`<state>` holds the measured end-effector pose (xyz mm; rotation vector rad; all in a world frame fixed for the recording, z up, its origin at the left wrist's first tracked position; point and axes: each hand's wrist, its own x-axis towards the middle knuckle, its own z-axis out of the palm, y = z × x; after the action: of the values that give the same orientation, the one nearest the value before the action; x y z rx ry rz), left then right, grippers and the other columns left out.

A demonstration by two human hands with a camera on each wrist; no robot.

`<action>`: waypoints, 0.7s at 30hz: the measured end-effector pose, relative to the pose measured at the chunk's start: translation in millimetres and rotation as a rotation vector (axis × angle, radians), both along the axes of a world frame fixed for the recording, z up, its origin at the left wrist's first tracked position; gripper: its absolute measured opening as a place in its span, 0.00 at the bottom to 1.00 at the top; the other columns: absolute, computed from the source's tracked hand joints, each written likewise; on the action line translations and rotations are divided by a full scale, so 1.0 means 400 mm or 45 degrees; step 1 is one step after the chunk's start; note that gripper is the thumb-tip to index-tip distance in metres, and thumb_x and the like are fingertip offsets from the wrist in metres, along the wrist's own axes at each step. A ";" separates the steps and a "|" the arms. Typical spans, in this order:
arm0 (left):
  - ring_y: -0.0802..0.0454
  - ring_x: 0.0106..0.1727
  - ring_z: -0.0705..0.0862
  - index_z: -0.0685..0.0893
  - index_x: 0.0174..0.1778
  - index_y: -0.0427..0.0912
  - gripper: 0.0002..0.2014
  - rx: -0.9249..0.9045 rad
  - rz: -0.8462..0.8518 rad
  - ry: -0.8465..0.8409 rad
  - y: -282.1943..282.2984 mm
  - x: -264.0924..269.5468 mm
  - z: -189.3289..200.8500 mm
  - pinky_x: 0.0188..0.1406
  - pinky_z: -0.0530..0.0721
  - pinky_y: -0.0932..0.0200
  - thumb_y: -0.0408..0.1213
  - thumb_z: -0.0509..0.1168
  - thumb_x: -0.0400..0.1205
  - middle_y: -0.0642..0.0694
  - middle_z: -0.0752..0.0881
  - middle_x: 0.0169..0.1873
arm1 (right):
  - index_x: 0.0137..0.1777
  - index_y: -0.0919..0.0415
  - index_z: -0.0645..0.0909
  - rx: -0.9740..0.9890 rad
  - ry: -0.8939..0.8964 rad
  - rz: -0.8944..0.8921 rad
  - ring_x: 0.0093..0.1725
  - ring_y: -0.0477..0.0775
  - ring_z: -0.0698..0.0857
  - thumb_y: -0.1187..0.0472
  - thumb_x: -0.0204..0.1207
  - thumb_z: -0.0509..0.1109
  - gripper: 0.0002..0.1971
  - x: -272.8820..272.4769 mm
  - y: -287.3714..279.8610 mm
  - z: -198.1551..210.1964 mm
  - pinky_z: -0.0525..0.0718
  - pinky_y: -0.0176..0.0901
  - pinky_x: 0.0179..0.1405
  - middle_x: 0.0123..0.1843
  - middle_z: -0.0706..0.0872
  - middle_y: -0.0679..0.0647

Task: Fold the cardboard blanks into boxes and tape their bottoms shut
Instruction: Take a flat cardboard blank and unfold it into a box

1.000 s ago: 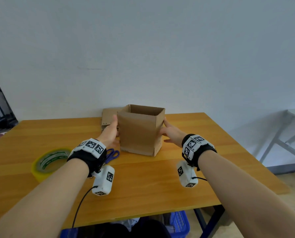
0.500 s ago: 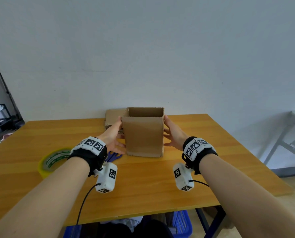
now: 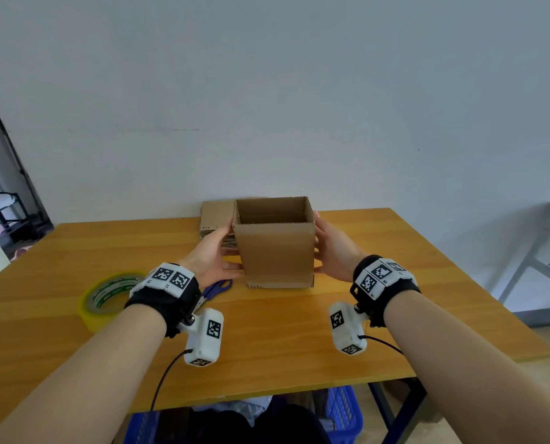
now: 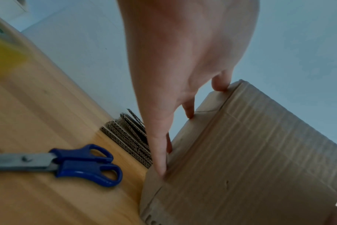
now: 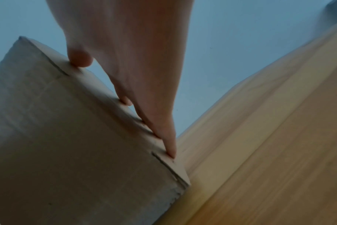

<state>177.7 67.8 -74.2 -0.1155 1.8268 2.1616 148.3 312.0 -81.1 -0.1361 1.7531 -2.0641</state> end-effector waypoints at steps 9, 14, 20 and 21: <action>0.31 0.64 0.80 0.71 0.73 0.59 0.26 0.109 -0.057 0.014 -0.009 0.001 -0.003 0.57 0.81 0.31 0.63 0.57 0.80 0.40 0.76 0.70 | 0.73 0.42 0.71 -0.005 0.034 -0.013 0.76 0.48 0.68 0.30 0.74 0.60 0.30 -0.013 -0.012 -0.003 0.52 0.63 0.81 0.72 0.78 0.43; 0.31 0.66 0.79 0.73 0.72 0.55 0.24 0.181 -0.028 0.051 -0.006 -0.006 0.007 0.64 0.75 0.28 0.57 0.59 0.81 0.38 0.77 0.70 | 0.77 0.39 0.68 -0.076 0.011 0.055 0.79 0.50 0.64 0.27 0.62 0.70 0.42 -0.022 -0.004 0.003 0.50 0.68 0.79 0.76 0.74 0.42; 0.34 0.65 0.80 0.70 0.75 0.64 0.26 0.108 -0.086 0.170 -0.010 -0.010 0.015 0.63 0.78 0.30 0.51 0.65 0.79 0.42 0.79 0.69 | 0.81 0.36 0.59 -0.091 0.112 0.048 0.75 0.55 0.71 0.42 0.66 0.75 0.43 -0.039 0.004 -0.014 0.66 0.62 0.75 0.78 0.71 0.50; 0.34 0.64 0.80 0.69 0.75 0.65 0.26 0.091 -0.070 0.193 -0.008 -0.010 0.016 0.61 0.80 0.32 0.49 0.64 0.80 0.45 0.80 0.68 | 0.81 0.38 0.59 -0.090 0.127 0.045 0.71 0.55 0.75 0.46 0.68 0.74 0.42 -0.039 0.002 -0.018 0.71 0.56 0.71 0.76 0.73 0.51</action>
<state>173.9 64.7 -67.7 0.1159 1.8059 2.2490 132.8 313.0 -88.2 -0.2937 1.7228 -2.1275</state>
